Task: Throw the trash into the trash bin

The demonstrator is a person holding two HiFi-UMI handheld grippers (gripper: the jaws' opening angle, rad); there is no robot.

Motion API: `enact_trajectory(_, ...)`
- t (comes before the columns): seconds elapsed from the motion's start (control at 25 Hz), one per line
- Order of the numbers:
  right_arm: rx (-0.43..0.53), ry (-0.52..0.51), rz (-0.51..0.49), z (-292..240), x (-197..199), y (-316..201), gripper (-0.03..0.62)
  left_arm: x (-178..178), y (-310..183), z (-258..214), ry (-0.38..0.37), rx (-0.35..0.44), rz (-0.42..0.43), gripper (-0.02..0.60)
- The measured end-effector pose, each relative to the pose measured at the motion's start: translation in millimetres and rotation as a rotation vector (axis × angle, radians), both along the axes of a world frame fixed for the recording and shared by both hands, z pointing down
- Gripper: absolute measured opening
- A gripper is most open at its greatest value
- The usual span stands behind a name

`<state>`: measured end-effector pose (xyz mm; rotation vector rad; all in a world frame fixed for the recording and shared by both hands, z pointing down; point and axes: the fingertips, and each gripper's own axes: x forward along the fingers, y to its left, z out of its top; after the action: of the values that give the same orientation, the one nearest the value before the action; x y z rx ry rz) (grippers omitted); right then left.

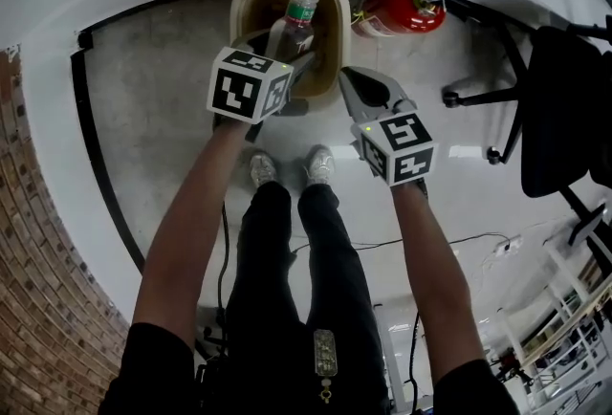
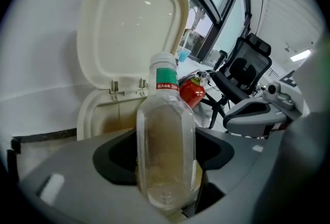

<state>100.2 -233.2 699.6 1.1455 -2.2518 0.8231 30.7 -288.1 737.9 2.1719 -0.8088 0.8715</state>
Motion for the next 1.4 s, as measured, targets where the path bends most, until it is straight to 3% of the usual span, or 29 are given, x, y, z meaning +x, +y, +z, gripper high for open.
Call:
enact_trajectory(0.32,-0.005,0.0,-0.005,8,14,-12,0.002,7,-4,37,-0.127,-0.071,0.033,0.325)
enact_trajectory(0.44,-0.01,0.003,0.006,10,22,-13,0.002,7,-5,40,-0.154,-0.065,0.017,0.328)
enact_trajectory(0.88,0.03,-0.002,0.022,-9,30,-36,0.002,0,-1,8,-0.109,-0.02,-0.008,0.322)
enact_trajectory(0.96,0.056,-0.005,0.03,-22,30,-50,0.002,-3,-3,-4,-0.095,-0.003,-0.016,0.283)
enact_trajectory(1.04,0.089,-0.015,0.045,-39,31,-68,0.002,-6,-7,-18,-0.074,0.019,-0.025,0.183)
enact_trajectory(1.12,0.125,-0.027,0.063,-58,33,-88,0.002,-8,-9,-34,-0.048,0.042,-0.03,0.029)
enact_trajectory(1.4,0.246,-0.058,0.111,-129,35,-155,0.002,-21,-15,-79,0.011,0.078,-0.054,0.008)
